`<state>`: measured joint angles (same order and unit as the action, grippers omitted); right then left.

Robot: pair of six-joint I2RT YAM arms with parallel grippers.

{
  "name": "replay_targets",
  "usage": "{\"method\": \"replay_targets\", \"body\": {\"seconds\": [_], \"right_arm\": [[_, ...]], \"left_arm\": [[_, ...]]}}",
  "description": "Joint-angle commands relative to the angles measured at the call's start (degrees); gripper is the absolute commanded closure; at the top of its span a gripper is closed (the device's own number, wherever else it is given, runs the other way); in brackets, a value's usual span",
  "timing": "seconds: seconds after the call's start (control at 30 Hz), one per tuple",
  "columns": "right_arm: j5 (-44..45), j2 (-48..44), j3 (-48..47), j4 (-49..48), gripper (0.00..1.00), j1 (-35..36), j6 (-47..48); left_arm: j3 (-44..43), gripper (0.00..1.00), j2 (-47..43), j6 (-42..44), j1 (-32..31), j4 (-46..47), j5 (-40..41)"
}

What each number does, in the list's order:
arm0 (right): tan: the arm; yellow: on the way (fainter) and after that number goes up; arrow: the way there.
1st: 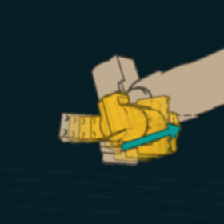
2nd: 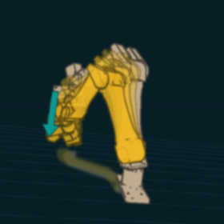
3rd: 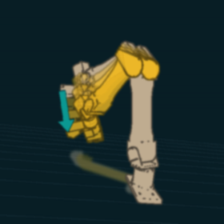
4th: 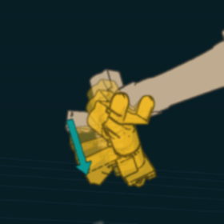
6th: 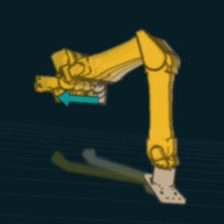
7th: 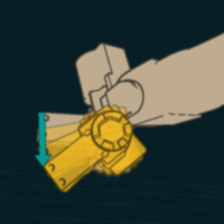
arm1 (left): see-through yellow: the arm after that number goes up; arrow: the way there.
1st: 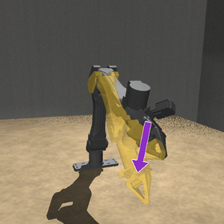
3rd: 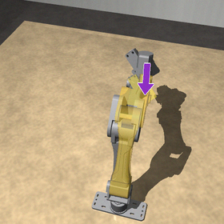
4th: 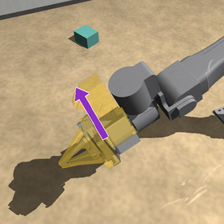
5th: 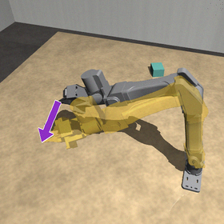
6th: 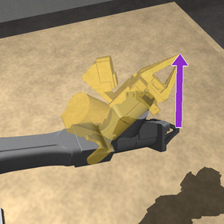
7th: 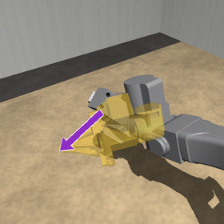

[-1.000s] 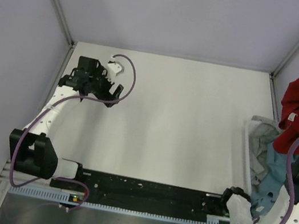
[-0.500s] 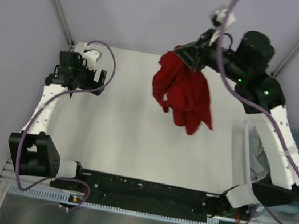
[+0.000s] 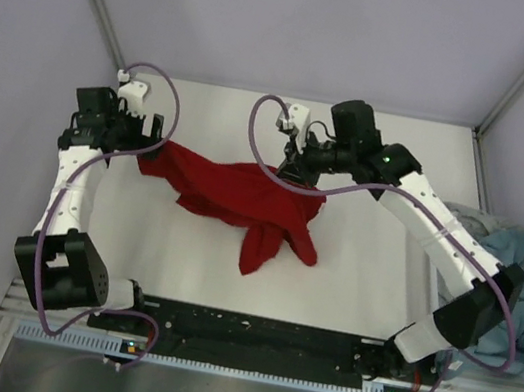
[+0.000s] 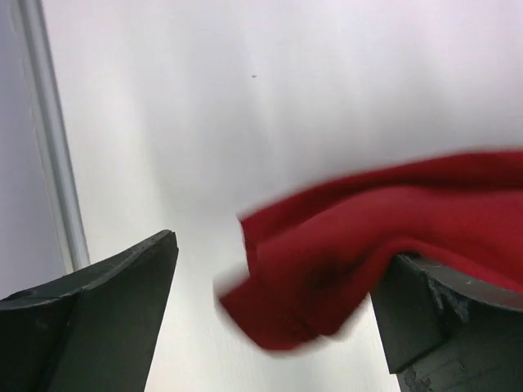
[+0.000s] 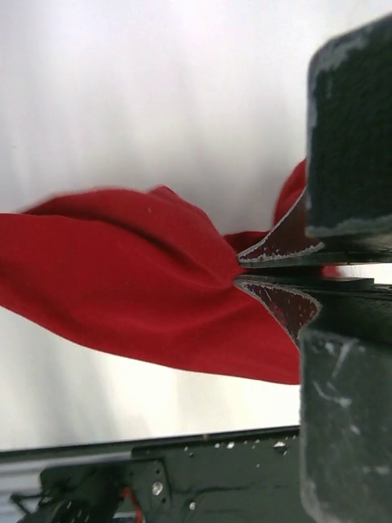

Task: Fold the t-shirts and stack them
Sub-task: Move the tshirt to the center of the board

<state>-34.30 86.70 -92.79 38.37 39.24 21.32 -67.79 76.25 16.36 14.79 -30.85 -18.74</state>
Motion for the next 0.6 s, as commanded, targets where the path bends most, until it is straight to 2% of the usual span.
{"method": "replay_targets", "body": {"seconds": [0.0, 0.07, 0.1, 0.13, 0.17, 0.2, 0.23, 0.27, 0.37, 0.57], "right_arm": [[1.45, 6.45, -1.42, 1.08, 1.00, -0.04, 1.98], [-0.76, 8.83, -1.25, 2.50, 1.00, 0.04, 0.05], [0.37, 9.71, -0.47, 2.41, 0.91, 0.04, -1.10], [4.29, 10.59, -0.20, 1.80, 0.78, 0.04, -2.93], [11.99, 11.47, -0.28, 1.45, 0.65, 0.04, -6.08], [20.25, 13.04, -0.63, 1.71, 0.47, -0.04, -9.42], [29.64, 14.19, -1.24, 2.23, 0.34, -0.31, -12.24], [37.22, 15.33, -1.86, 3.45, 0.26, -1.27, -15.49], [43.70, 14.04, -0.47, 6.45, 0.24, -5.04, -25.77], [44.67, 1.39, 16.91, 3.73, 0.30, -6.37, -32.47]], "left_arm": [[-0.50, 0.02, -0.49, 4.29, -0.90, 1.15, -7.79], [0.11, 0.03, -0.05, 6.57, -2.30, -0.08, -7.37], [0.64, 0.04, 0.04, 8.15, -3.09, -0.61, -6.93], [1.16, 0.04, 0.13, 9.55, -4.05, -1.40, -5.96], [1.86, 0.05, 0.13, 11.66, -5.19, -2.27, -5.26], [2.57, 0.05, 0.13, 13.59, -6.51, -3.68, -4.47], [3.27, 0.05, -0.05, 15.79, -7.57, -4.65, -3.68], [4.32, 0.05, -0.13, 17.98, -8.62, -5.18, -2.97], [6.96, 0.05, -0.66, 22.21, -10.74, -6.15, -0.42], [10.92, 0.13, -0.14, 30.12, -14.51, -9.23, 1.07]]}}
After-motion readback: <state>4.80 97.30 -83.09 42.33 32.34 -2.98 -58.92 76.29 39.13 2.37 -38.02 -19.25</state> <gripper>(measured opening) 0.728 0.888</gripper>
